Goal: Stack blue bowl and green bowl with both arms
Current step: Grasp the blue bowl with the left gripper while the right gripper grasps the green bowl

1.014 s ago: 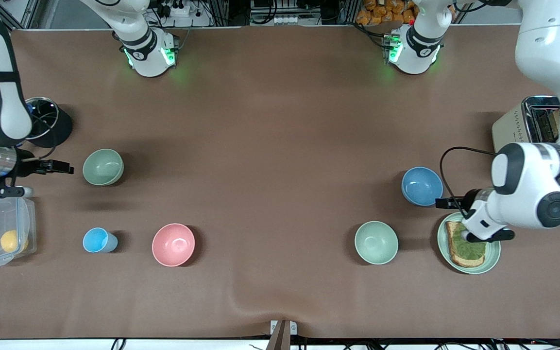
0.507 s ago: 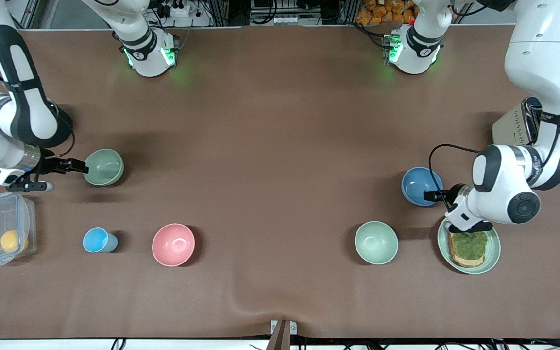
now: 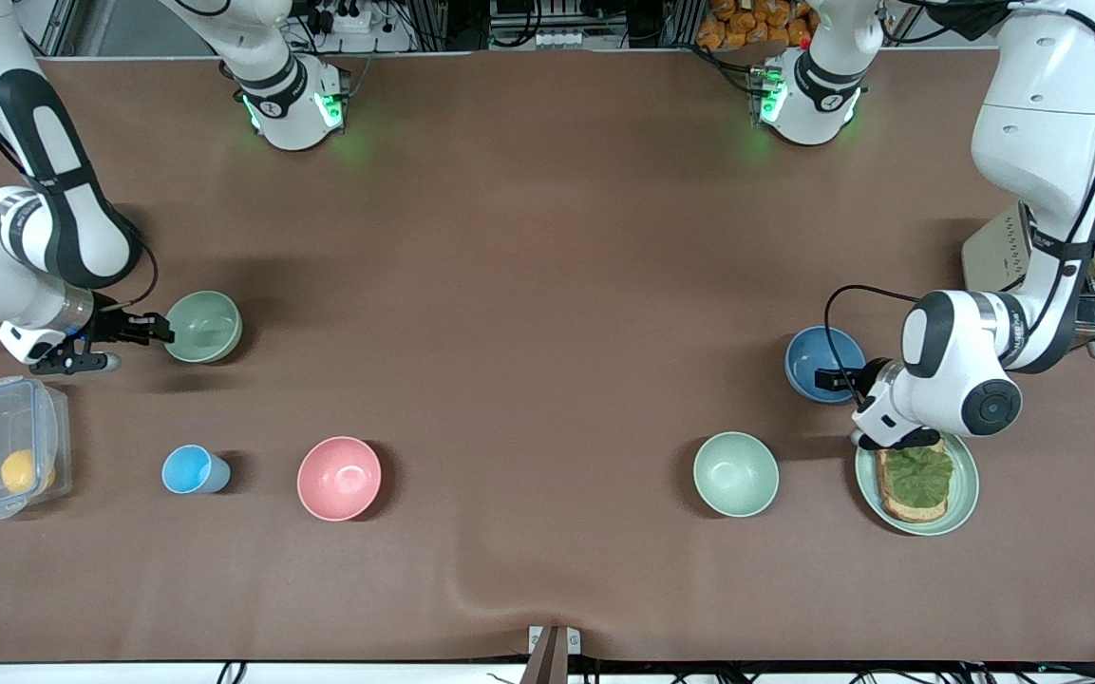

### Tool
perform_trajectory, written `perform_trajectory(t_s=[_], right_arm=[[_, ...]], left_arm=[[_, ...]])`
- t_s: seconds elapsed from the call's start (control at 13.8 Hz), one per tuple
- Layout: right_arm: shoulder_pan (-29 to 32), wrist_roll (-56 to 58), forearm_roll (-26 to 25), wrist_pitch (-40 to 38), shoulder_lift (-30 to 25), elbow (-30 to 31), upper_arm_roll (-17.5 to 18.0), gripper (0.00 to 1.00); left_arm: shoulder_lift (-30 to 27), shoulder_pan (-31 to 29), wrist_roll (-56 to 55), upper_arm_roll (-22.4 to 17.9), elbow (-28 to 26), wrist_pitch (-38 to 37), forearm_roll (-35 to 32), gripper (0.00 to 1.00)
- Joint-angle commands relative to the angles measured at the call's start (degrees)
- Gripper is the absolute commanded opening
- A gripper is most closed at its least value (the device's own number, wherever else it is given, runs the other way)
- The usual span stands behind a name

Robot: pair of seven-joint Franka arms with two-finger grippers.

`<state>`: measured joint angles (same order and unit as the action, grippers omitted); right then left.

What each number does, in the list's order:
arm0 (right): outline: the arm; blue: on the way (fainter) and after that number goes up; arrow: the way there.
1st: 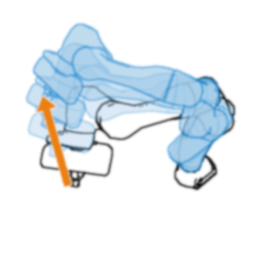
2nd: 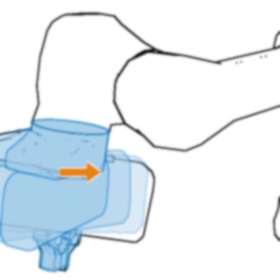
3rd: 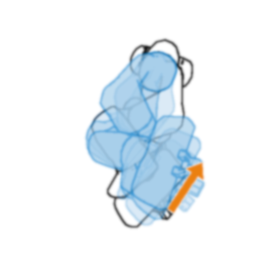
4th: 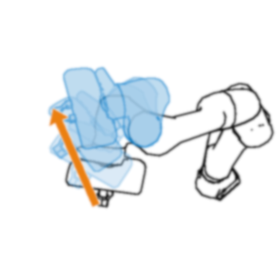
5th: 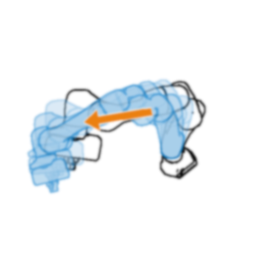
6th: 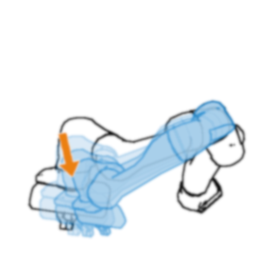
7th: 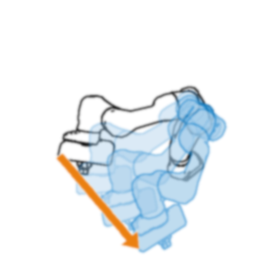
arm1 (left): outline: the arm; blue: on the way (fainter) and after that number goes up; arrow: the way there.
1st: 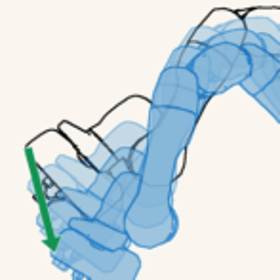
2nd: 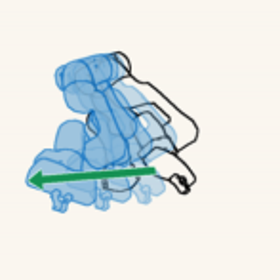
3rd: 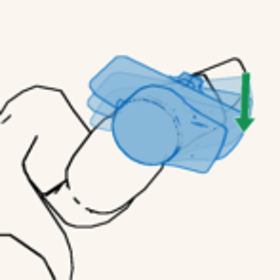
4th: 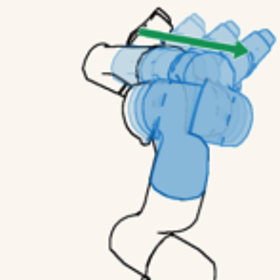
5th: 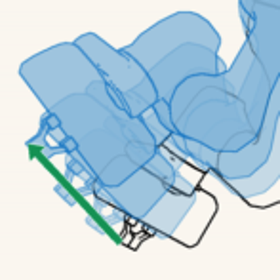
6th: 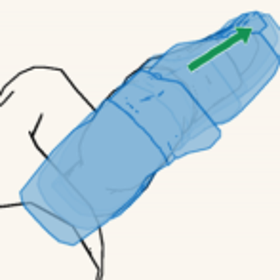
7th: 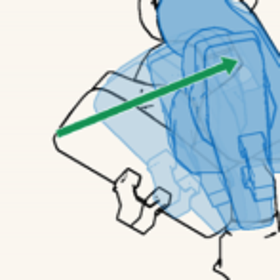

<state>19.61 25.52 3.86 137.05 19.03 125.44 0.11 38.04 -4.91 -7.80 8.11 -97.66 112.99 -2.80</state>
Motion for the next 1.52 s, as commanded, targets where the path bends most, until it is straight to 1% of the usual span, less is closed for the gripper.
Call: perform_trajectory(t_s=[0.0,0.07,0.14,0.22,0.43,0.51,0.65,0.87,1.01,1.16,1.3,1.45], right_arm=[[1.39,1.73,3.34,0.77,0.22,0.59,1.12,0.4],[1.31,1.73,3.78,0.77,0.22,0.59,1.12,0.4],[1.39,1.73,3.88,1.03,0.4,1.2,1.12,0.38],[1.31,1.73,3.96,2.08,0.66,1.47,1.12,0.31],[1.3,1.73,3.88,2.44,0.66,2.0,1.21,0.06],[1.13,1.73,3.88,2.0,0.49,1.91,1.21,0.0],[0.34,1.2,3.88,-1.32,-0.21,1.04,1.47,0.0],[-1.59,-1.95,3.96,-12.81,-2.32,-4.13,1.56,0.0],[-3.34,-5.9,3.96,-19.94,-3.9,-8.0,1.56,0.0],[-5.8,-10.38,4.23,-22.78,-6.18,-8.55,1.74,0.0],[-10.27,-15.47,6.85,-25.32,-8.38,-8.55,1.65,0.0],[-15.54,-23.63,8.09,-25.34,-9.35,-8.37,1.65,0.0]], left_arm=[[-0.77,-0.01,-3.7,0.41,-0.95,0.91,-1.41,0.06],[-0.77,-0.01,-3.71,0.41,-0.95,0.91,-1.41,0.01],[-0.77,-0.01,-3.71,0.41,-1.04,0.91,-1.5,0.0],[-0.95,-0.1,-3.71,0.41,-0.96,0.91,-1.5,0.0],[-2.7,-0.54,-3.53,0.5,-0.78,1.7,-2.55,0.0],[-3.84,-0.63,-3.27,0.59,-0.78,1.79,-2.56,0.0],[-5.86,-0.8,-3.09,0.67,-0.52,1.97,-2.47,0.0],[-10.77,-0.89,-3.62,1.02,-0.16,1.97,-1.59,0.0],[-13.24,-1.59,-3.62,1.03,-0.16,1.88,1.12,0.0],[-15.35,-1.68,-3.62,1.2,-0.25,1.18,2.19,0.0],[-16.67,-1.51,-4.23,1.55,-0.43,0.91,4.02,0.0],[-17.73,-1.51,-5.81,2.69,-0.43,0.13,5.0,0.0]])
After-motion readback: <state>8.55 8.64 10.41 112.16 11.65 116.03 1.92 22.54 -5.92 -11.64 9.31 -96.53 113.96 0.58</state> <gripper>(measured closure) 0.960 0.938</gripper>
